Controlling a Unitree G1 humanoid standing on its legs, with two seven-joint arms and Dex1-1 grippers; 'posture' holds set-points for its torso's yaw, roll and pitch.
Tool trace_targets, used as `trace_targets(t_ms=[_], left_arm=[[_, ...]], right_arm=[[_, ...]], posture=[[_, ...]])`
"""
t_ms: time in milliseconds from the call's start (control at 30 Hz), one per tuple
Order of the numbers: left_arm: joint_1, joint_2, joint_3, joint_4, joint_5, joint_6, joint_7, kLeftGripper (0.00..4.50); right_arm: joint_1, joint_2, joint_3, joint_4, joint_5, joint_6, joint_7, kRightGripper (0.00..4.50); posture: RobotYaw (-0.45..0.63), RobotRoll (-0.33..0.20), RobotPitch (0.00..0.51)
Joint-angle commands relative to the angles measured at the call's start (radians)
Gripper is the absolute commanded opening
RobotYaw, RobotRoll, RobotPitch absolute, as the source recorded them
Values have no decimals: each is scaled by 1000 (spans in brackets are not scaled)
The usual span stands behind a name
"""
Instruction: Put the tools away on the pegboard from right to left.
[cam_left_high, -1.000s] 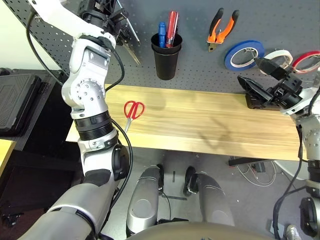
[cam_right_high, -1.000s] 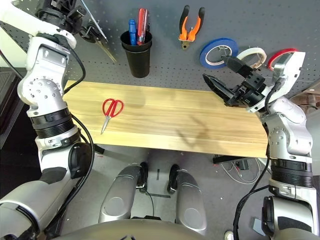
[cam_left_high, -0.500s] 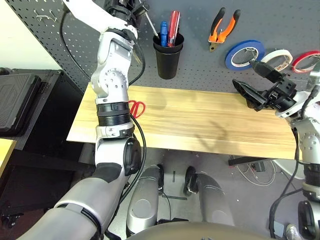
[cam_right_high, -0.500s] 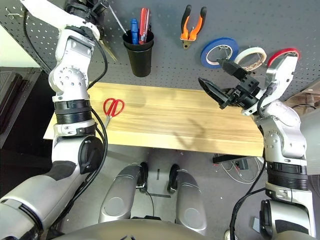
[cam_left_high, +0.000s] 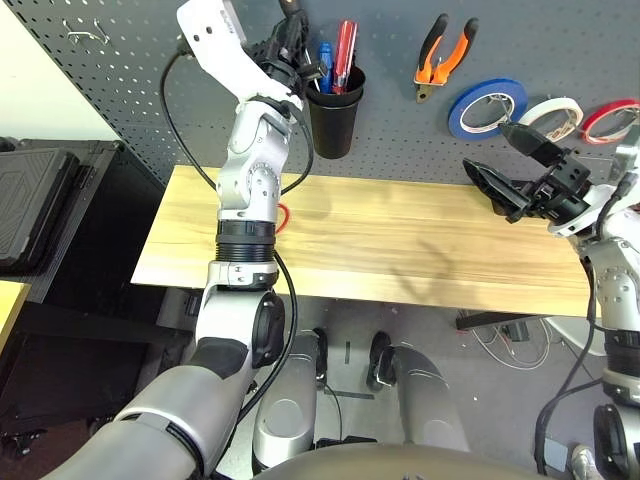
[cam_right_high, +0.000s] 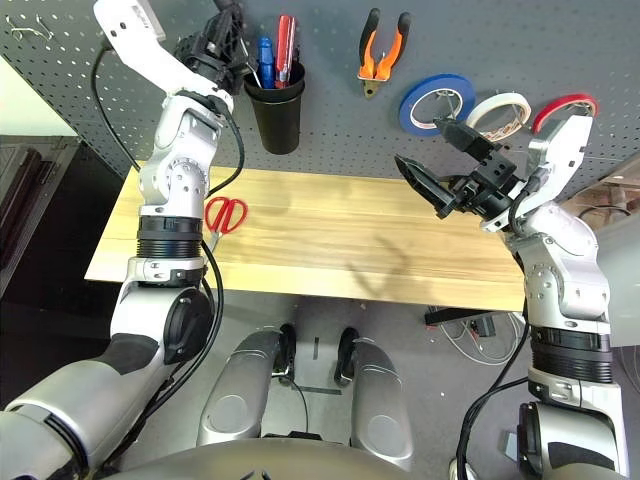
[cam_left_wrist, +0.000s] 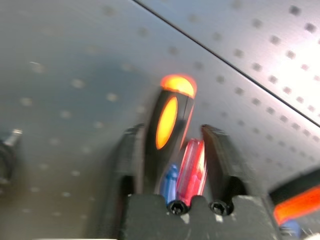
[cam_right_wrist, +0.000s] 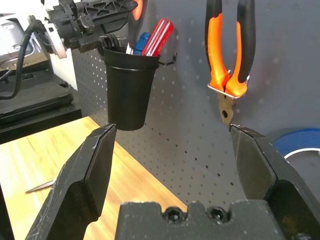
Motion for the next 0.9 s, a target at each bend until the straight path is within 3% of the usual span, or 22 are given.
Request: trace_targets(t_ms=[33,100,133,367,567,700,900], left_arm=[[26,6,-27,-73,10,32,-19,3573],[32,15,-30,-98,9,45,-20,4328],[36,25,-24,-126,3,58,-17,4443],[70,95,20,-328,-53,182,3,4443],[168,198,62,-525,-120,344,13,4443],[319,251,74,-652,-151,439,10,4443],[528,261,44,-751,-142,481,8,4443]], right_arm=[[13,6,20,-16,-7,-8,4,4500],[12,8,26,-15,-8,-8,5,4500],[12,11,32,-16,-8,-8,6,4500],[22,20,51,-19,-9,-12,15,4500],[43,16,78,-20,-11,-10,38,4500],[64,9,108,-29,-20,2,63,4500],[93,-6,171,-36,-62,26,74,4500]], posture=[[131,0,186],[134,0,187],[137,0,188],[150,0,194],[174,0,208],[195,0,215],[220,0,222]])
